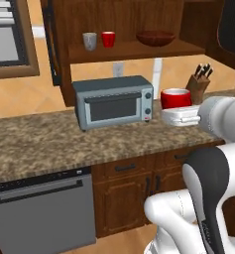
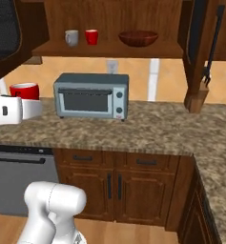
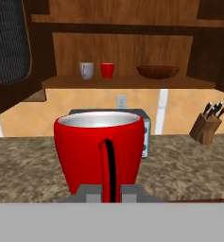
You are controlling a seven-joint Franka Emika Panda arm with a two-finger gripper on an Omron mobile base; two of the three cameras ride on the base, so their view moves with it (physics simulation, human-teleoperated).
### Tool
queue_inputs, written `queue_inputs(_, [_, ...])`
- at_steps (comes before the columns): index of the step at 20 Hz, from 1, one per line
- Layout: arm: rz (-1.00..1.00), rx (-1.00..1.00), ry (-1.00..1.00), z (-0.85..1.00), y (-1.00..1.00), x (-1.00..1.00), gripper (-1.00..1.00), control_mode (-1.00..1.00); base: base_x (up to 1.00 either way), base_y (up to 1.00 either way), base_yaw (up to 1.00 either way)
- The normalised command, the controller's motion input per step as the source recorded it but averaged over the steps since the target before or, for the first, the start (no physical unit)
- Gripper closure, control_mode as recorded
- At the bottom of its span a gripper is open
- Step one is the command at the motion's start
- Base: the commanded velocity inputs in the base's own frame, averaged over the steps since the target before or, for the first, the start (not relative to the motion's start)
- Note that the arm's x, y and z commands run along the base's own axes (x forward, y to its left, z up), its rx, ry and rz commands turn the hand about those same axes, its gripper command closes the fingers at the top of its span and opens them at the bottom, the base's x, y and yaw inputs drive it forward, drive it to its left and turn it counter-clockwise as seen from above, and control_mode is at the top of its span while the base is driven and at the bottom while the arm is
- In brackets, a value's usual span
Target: Gather all objects into one cabinet and sort the glasses and bowls to opposite sides.
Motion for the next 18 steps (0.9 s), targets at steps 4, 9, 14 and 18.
queue_inputs(4, [0.0, 0.0, 0.0, 0.0, 0.0, 0.0, 1.0, 1.0, 0.87, -0.19, 0.18])
queue_inputs(9, [0.0, 0.0, 0.0, 0.0, 0.0, 0.0, 1.0, 1.0, 0.46, -0.31, 0.15])
queue_inputs(14, [0.0, 0.0, 0.0, 0.0, 0.0, 0.0, 1.0, 1.0, 0.21, -0.53, 0.14])
queue_inputs(18, [0.0, 0.0, 0.0, 0.0, 0.0, 0.0, 1.0, 1.0, 0.37, -0.31, 0.11])
